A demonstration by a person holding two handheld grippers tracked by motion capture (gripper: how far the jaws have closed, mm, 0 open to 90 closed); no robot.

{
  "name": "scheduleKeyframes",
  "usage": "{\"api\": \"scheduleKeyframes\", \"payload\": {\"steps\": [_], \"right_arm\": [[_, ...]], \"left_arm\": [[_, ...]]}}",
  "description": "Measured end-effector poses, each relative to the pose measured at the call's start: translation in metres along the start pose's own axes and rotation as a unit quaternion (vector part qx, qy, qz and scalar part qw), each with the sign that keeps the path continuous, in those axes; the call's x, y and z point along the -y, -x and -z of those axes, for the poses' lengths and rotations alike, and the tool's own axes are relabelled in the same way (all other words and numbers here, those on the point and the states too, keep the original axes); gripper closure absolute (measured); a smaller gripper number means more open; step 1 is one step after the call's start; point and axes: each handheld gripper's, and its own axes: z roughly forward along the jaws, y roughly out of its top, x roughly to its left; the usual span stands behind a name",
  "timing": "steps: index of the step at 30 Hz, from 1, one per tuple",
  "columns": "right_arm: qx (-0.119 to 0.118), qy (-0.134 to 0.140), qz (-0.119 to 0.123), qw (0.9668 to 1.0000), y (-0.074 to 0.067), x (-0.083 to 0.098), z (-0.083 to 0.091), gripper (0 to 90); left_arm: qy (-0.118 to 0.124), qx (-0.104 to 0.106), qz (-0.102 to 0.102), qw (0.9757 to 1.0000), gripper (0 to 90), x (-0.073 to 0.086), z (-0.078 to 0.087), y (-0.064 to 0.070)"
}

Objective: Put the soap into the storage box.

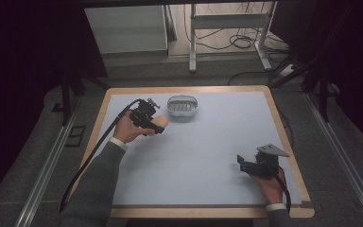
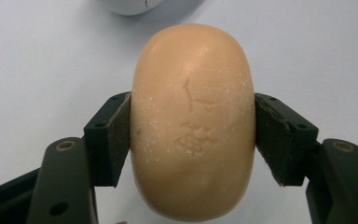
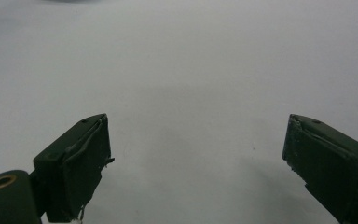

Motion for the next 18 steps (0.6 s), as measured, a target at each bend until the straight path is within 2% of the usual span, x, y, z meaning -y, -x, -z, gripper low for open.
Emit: {"api": "scheduleKeyframes", "payload": {"steps": [18], "right_arm": [[0.001, 0.0, 0.0, 1.0, 0.0, 0.0, 0.0, 7.6]], "left_arm": [[-0.006, 0.002, -0.008, 0.9999, 33.0, -0.018, -0.012, -0.008]]}}
